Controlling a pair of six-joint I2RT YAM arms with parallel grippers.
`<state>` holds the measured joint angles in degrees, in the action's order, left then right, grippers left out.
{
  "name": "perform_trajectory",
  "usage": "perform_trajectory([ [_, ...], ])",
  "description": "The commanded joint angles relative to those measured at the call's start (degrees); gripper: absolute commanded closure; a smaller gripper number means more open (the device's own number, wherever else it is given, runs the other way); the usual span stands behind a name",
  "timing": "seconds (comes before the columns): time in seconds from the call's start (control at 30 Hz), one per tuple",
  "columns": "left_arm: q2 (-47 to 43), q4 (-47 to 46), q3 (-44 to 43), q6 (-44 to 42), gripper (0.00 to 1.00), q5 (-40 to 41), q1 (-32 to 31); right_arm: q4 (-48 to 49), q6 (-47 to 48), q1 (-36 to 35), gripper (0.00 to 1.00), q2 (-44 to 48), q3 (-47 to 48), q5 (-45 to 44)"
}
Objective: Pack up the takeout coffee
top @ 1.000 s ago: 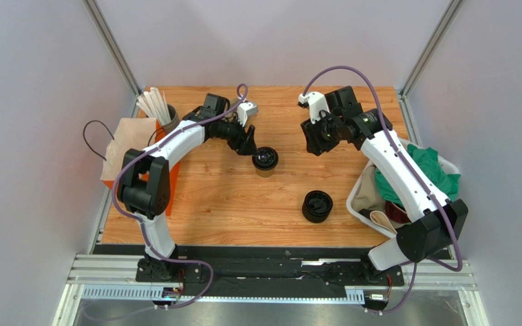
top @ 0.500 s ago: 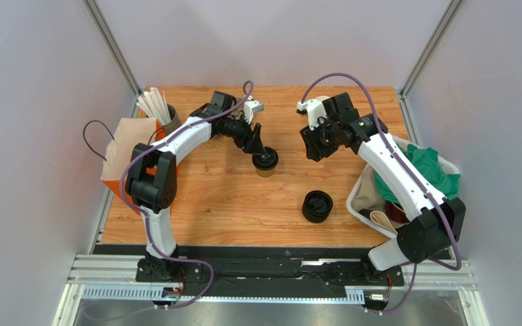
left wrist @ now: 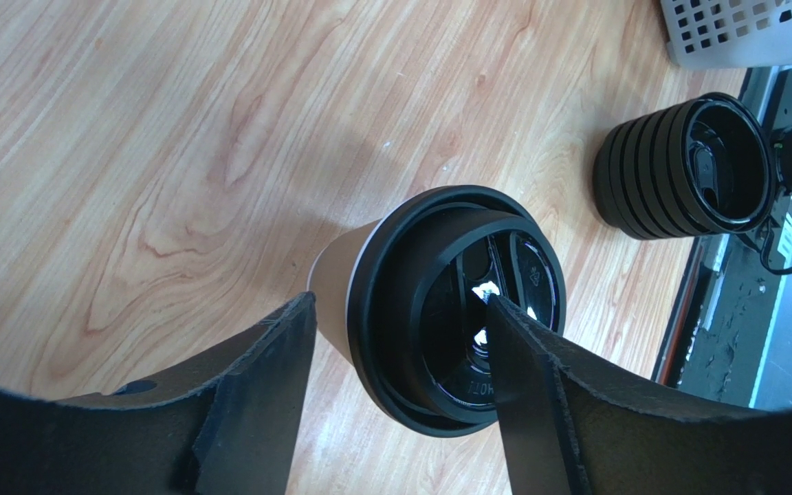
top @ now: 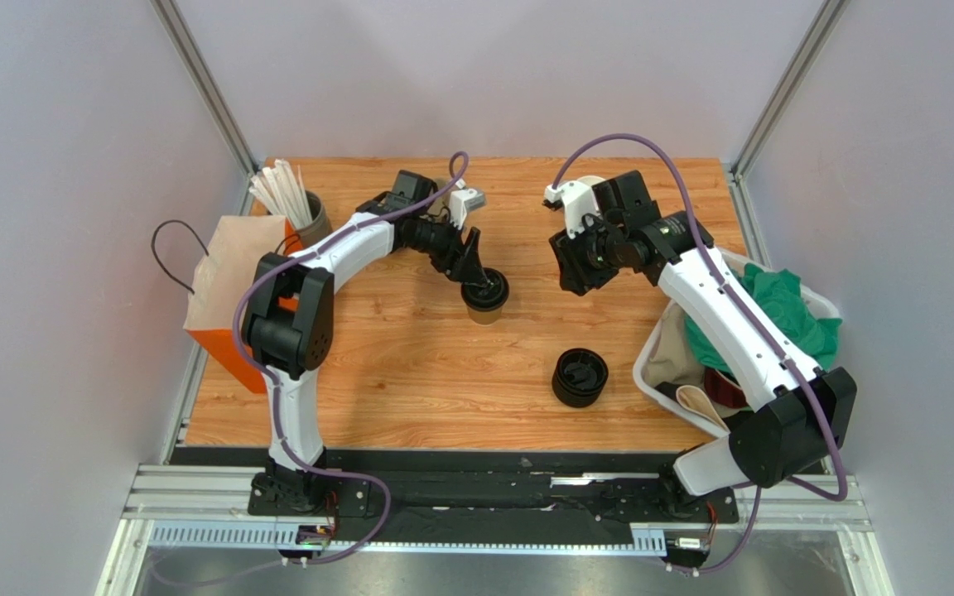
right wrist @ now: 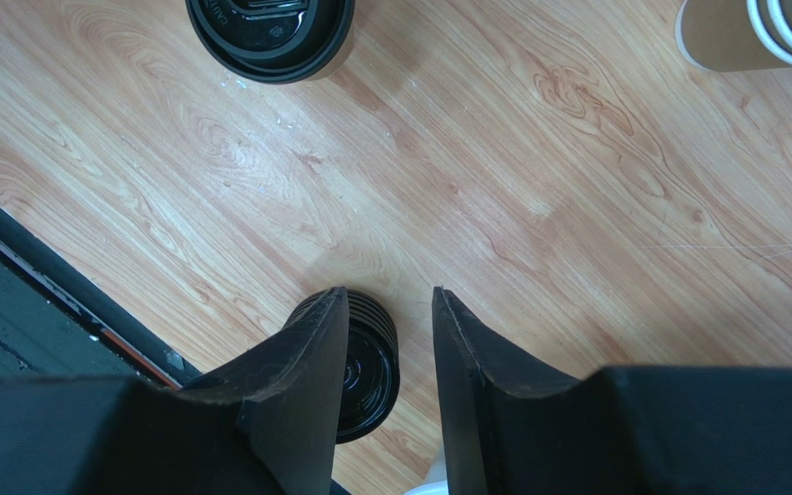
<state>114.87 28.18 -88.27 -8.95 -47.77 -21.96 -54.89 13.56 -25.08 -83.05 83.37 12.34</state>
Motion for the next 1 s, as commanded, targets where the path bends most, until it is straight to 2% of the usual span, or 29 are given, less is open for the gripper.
perform_trajectory([
  [0.0, 1.05, -0.24, -2.35, -0.01, 0.32, -0.57, -0.28, 2.42, 0.68, 0.03, 0.61, 1.48, -0.14, 1.11],
  [0.3, 4.13, -1.02, -1.73, 0.77, 0.43, -1.19, -0.28, 2.77, 0.68, -0.06, 0.62, 1.04, -0.58, 1.20],
  [0.53, 5.28, -1.20, 0.63, 1.83, 0.56, -1.10, -0.28, 3.56, -0.03, 0.03, 0.63, -0.36, -1.28, 3.03],
  [0.8, 4.22, -3.31, 5.99, 1.74, 0.56, 1.71, -0.19, 7.60, -4.33, -0.06, 0.64, -4.66, -0.67, 10.33],
  [0.97, 4.31, -2.70, 6.09, 2.79, 0.55, 4.70, -0.19, 10.76, -6.96, 0.82, 0.64, -9.92, 1.35, 14.99],
])
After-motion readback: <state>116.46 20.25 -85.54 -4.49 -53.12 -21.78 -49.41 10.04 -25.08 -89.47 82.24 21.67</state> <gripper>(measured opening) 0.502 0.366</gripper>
